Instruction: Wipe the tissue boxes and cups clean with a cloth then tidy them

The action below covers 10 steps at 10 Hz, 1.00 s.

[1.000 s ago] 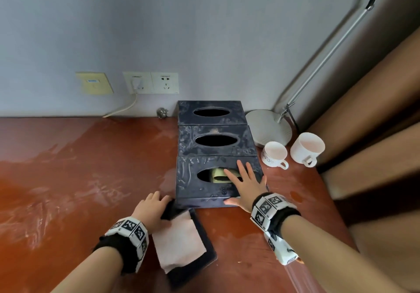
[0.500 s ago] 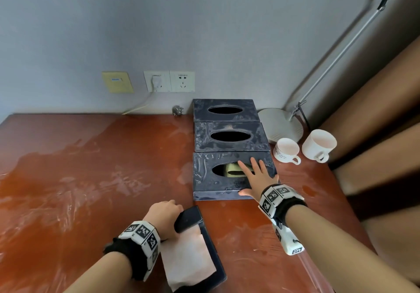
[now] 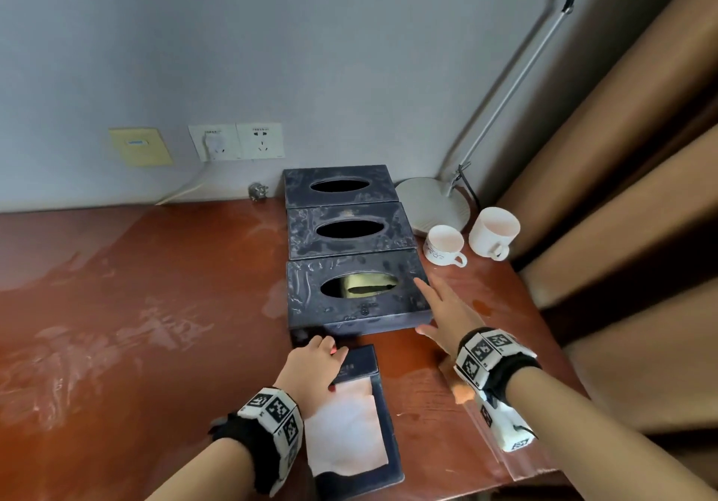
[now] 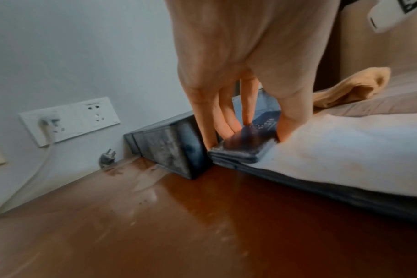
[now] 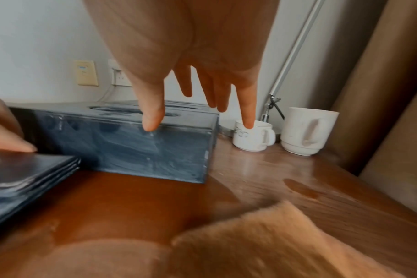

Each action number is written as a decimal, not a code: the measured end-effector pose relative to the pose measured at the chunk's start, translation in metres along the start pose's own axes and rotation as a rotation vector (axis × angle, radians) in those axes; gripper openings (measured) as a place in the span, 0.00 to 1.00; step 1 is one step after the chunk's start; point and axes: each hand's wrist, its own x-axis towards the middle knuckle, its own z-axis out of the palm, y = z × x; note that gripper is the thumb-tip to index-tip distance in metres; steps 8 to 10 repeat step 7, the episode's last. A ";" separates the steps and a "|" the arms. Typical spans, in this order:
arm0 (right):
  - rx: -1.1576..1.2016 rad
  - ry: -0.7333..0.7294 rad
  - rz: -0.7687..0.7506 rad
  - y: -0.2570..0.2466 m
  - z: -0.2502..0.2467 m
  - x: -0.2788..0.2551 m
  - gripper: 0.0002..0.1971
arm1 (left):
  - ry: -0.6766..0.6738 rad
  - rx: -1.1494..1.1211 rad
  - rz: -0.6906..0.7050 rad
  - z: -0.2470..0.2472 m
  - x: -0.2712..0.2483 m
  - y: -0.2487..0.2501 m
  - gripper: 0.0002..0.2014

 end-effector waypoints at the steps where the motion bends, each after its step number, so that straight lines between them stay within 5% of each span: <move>1: 0.025 -0.013 0.063 0.019 0.000 -0.010 0.41 | 0.018 0.023 0.028 -0.003 0.017 0.023 0.30; 6: 0.038 -0.051 -0.098 0.050 -0.028 0.014 0.32 | 0.175 0.022 0.029 0.004 0.063 0.056 0.33; 7: -0.005 -0.019 -0.132 0.053 -0.045 0.024 0.27 | 0.394 0.035 0.121 -0.010 0.071 0.050 0.18; 10: -0.005 -0.019 -0.132 0.053 -0.045 0.024 0.27 | 0.394 0.035 0.121 -0.010 0.071 0.050 0.18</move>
